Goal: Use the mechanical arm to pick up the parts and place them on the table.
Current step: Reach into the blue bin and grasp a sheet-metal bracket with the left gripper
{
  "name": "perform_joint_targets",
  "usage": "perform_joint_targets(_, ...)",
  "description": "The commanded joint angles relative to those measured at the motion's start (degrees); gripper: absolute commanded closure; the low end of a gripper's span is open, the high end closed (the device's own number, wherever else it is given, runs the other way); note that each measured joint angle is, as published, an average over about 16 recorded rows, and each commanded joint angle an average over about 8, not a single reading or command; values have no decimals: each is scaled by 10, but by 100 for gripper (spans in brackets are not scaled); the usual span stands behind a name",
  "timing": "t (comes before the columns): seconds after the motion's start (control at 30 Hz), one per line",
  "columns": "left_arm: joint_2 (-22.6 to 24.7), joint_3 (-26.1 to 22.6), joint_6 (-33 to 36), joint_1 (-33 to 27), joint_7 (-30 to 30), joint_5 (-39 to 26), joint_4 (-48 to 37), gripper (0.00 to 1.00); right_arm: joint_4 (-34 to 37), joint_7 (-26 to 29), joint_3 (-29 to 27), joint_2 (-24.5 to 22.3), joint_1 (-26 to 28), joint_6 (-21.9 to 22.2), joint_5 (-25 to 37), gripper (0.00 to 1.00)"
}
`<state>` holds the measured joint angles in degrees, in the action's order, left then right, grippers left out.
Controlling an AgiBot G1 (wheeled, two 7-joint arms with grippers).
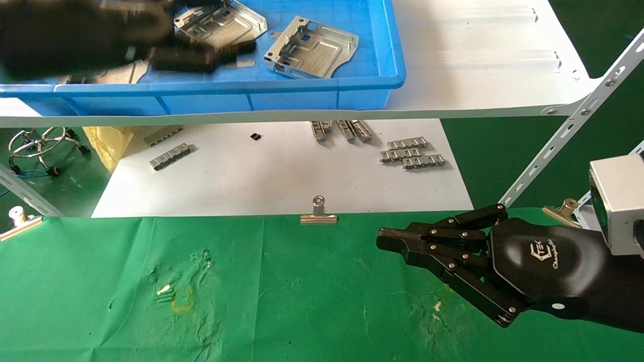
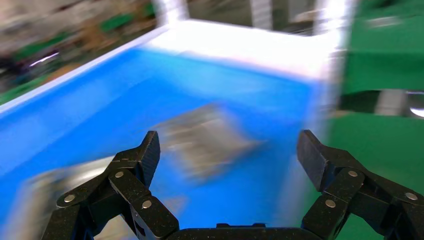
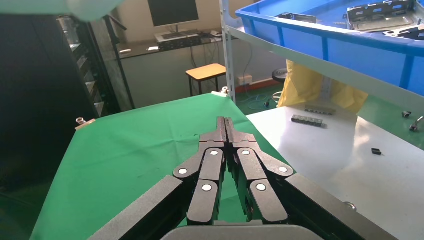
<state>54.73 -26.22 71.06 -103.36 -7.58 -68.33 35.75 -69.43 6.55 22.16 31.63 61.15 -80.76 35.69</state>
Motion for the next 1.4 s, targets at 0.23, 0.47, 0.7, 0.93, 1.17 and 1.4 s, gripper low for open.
perform_joint_targets(0.23, 95, -40, -140, -112, 65, -103, -203, 22, 0, 0, 0, 0, 0, 0, 0, 100)
perform_joint_targets(0.47, 133, -55, -177, -145, 85, -129, -292, 100, 0, 0, 0, 0, 0, 0, 0, 100)
perform_joint_targets(0.7, 149, -57, -205, -157, 89, -132, -334, 100, 0, 0, 0, 0, 0, 0, 0, 100)
perform_joint_targets(0.93, 157, -53, -223, -159, 81, -127, -353, 100, 0, 0, 0, 0, 0, 0, 0, 35)
perform_joint_targets(1.17, 160, -46, -225, -157, 67, -117, -360, 100, 0, 0, 0, 0, 0, 0, 0, 0)
perform_joint_targets(1.4, 160, -44, -231, -155, 62, -114, -361, 100, 0, 0, 0, 0, 0, 0, 0, 0)
